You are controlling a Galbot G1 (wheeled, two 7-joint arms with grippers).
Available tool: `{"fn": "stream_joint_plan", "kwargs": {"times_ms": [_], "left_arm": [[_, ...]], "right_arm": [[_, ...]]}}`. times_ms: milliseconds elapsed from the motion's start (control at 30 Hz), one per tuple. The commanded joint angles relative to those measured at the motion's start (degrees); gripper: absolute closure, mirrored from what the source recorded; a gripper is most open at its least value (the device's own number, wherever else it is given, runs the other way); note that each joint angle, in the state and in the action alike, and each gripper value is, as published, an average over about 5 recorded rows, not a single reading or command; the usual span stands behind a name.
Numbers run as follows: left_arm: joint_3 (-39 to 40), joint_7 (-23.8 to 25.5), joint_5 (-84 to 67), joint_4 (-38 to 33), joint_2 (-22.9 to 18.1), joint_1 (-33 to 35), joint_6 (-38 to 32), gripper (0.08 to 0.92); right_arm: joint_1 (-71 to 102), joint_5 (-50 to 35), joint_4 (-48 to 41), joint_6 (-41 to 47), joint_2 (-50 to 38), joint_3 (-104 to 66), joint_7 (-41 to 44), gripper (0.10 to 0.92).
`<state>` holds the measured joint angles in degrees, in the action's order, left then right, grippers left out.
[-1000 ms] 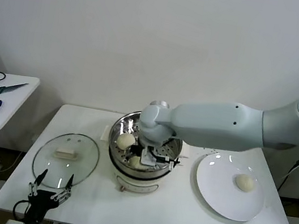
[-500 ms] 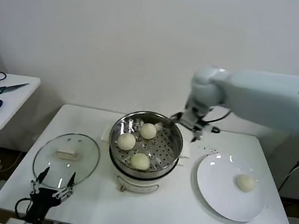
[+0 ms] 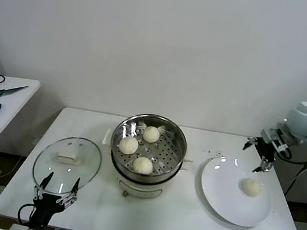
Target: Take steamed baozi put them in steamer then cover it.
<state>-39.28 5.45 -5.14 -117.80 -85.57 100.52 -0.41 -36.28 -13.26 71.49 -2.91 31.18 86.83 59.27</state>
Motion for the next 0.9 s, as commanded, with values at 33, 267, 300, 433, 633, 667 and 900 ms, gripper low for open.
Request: {"fn": "stream_joint_plan", "kwargs": {"times_ms": [33, 267, 300, 433, 633, 667, 900], "left_arm": [[0.0, 0.0, 0.1, 0.0, -0.1, 0.0, 0.1, 0.177], [-0.2, 0.1, 0.6, 0.4, -0.7, 0.1, 0.2, 0.177], [-0.2, 0.1, 0.7, 0.5, -0.8, 0.2, 0.2, 0.177], [-0.2, 0.1, 0.9, 0.7, -1.2, 0.4, 0.2, 0.177], [-0.2, 0.2, 0.9, 1.0, -1.2, 0.8, 0.1, 0.177], [-0.2, 0.2, 0.9, 1.0, -1.2, 0.8, 0.1, 0.177], [0.0, 0.2, 1.2, 1.0, -1.4, 1.0, 0.2, 0.177]], "right_arm": [[27.1, 5.2, -11.2, -0.6, -6.6, -24.6, 0.0, 0.203], [30.6, 7.3, -16.6, -2.0, -1.3, -27.4, -0.4, 0.203], [31.2, 7.6, -17.3, -2.3, -0.6, -27.8, -0.6, 0.203], [32.6, 8.5, -20.2, -3.8, 2.1, -29.1, -2.0, 0.203], [32.8, 8.8, -23.2, -4.7, 5.5, -29.8, -3.4, 0.203], [32.8, 8.9, -23.5, -4.8, 6.0, -29.8, -3.5, 0.203], [33.0, 9.6, -24.3, -3.8, 7.7, -29.3, -3.4, 0.203]]}}
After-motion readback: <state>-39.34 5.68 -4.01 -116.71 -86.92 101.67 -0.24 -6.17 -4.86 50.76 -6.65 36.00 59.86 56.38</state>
